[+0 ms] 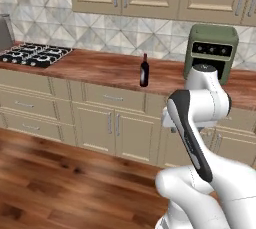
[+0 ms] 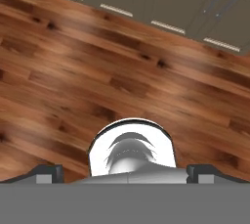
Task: There is a wine glass and glass cup on the dining counter. Place the wine bottle next to the wine glass and the juice bottle next to the glass cup.
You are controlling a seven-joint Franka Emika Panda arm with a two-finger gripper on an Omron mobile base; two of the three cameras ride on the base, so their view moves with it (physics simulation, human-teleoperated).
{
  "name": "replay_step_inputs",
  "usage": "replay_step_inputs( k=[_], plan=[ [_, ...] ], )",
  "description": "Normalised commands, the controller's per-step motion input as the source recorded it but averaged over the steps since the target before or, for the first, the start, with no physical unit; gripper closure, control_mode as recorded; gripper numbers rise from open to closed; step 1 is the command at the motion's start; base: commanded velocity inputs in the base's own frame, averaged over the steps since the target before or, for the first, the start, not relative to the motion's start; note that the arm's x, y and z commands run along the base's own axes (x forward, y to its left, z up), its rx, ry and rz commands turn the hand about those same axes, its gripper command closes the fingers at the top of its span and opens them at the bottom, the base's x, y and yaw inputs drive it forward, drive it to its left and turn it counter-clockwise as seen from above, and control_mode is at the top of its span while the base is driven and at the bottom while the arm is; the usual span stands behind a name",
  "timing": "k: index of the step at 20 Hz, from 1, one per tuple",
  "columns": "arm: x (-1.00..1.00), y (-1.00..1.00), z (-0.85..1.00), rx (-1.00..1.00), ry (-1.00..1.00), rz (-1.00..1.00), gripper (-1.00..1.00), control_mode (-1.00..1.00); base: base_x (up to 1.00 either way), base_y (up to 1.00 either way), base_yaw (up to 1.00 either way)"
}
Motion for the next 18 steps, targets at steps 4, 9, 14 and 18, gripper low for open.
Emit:
replay_step_inputs(
  k=[4, 9, 14, 18],
  plan=[
    [0.0, 0.0, 0.0, 0.0, 0.0, 0.0, -1.0, 1.0, 0.89, 0.28, -0.13],
    [0.0, 0.0, 0.0, 0.0, 0.0, 0.0, -1.0, 1.0, 0.74, 0.07, -0.08],
    [0.0, 0.0, 0.0, 0.0, 0.0, 0.0, -1.0, 1.0, 0.74, 0.07, -0.18],
    [0.0, 0.0, 0.0, 0.0, 0.0, 0.0, -1.0, 1.0, 0.37, 0.17, -0.11]
  ],
)
